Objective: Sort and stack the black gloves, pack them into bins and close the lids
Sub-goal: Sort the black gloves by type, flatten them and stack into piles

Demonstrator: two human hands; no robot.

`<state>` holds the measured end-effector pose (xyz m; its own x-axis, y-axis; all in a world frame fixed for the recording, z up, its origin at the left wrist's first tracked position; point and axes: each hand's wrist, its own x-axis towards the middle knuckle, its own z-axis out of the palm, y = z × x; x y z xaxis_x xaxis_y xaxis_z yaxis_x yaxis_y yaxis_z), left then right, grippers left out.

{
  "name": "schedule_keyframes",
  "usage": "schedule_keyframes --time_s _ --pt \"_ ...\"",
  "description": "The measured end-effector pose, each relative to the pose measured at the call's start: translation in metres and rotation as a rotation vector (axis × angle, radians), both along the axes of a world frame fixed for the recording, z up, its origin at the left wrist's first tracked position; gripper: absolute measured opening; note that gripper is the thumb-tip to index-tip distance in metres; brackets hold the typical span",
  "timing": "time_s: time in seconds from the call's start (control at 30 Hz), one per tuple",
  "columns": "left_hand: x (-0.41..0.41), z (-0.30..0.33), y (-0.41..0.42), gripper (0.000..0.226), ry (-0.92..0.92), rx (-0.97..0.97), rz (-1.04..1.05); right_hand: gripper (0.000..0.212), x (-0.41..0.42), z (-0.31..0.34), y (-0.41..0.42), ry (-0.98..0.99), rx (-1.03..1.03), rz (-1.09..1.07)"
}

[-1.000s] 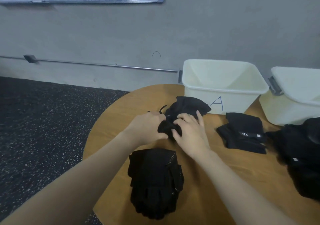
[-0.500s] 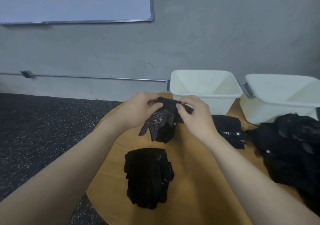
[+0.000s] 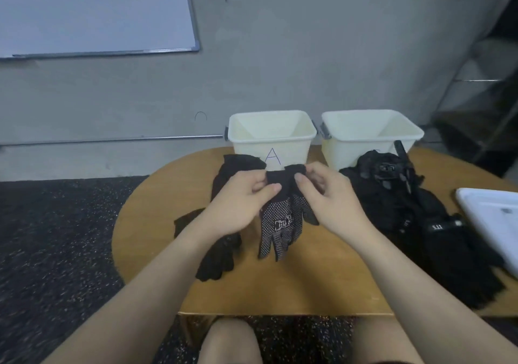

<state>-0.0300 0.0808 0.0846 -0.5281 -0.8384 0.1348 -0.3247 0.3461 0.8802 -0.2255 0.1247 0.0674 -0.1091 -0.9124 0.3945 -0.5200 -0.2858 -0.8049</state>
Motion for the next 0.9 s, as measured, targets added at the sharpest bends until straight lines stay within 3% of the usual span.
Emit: schedule_keyframes --time_s 0.23,0.43,0.63,0.9 --pt "-0.025 -0.042 0.043 0.033 -0.019 0.300 -0.065 0.019 -0.026 -0.055 0.072 -0.182 0.110 -0.070" --pt "-0.045 -0.079 0.042 0.025 -0.055 0.460 -0.032 0.021 -0.039 -0.097 0.068 -0.155 0.237 -0.132" --pt "-0.056 -0.131 0.011 0.019 -0.187 0.405 0.129 0.022 -0.051 -0.146 0.029 -0.024 0.416 -0.143" --pt "-0.068 -0.158 -0.017 0.023 -0.346 0.056 0.292 0.013 -0.062 -0.164 -0.016 0.256 0.383 -0.185"
